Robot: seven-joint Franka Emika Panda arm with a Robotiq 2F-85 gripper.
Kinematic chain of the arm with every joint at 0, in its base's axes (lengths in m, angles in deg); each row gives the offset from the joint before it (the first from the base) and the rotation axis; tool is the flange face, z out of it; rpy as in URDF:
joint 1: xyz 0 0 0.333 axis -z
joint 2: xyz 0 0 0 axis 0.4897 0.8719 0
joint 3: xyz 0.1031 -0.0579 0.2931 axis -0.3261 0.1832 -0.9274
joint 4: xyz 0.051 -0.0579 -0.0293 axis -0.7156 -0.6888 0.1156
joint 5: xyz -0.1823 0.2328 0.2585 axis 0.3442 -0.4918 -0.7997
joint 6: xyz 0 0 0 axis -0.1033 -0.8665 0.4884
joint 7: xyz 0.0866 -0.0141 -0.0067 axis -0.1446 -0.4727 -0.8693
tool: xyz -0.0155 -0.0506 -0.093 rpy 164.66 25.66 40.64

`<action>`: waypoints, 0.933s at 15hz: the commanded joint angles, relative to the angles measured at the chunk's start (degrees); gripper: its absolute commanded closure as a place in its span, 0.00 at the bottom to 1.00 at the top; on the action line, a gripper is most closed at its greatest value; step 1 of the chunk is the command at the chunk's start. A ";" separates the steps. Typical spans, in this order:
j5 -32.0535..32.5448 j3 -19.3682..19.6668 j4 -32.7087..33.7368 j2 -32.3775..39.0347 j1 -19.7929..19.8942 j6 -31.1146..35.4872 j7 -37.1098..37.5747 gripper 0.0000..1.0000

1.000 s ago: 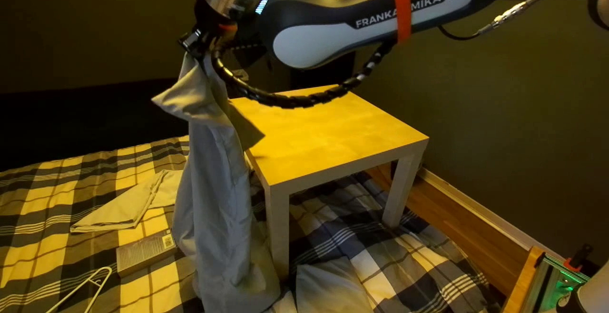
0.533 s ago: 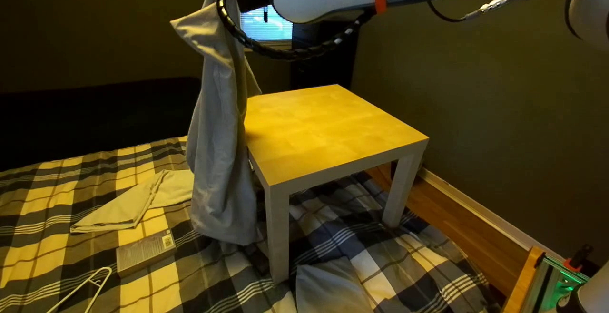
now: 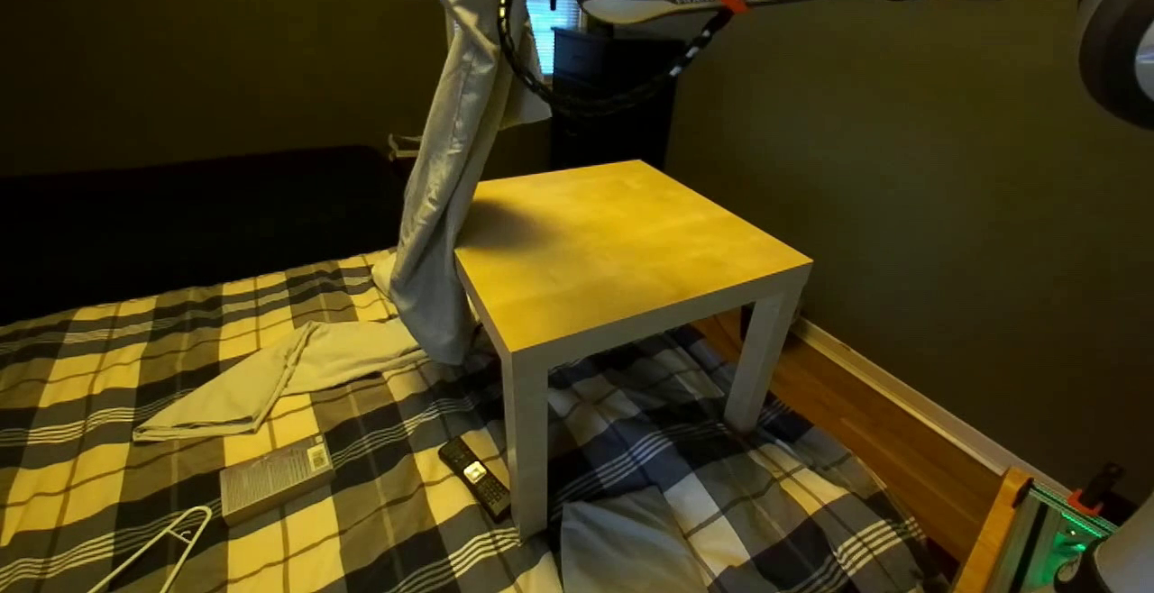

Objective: Put the cloth on the table

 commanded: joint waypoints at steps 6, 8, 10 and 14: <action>20.38 8.11 -16.83 -4.94 -9.95 -26.36 15.00 1.00; 23.25 0.09 -20.74 -6.76 -6.14 -37.18 14.41 1.00; 23.62 -5.60 -15.61 -3.81 -0.66 -36.94 13.20 0.99; 24.14 -7.54 -17.60 -5.22 -0.25 -38.99 13.33 0.99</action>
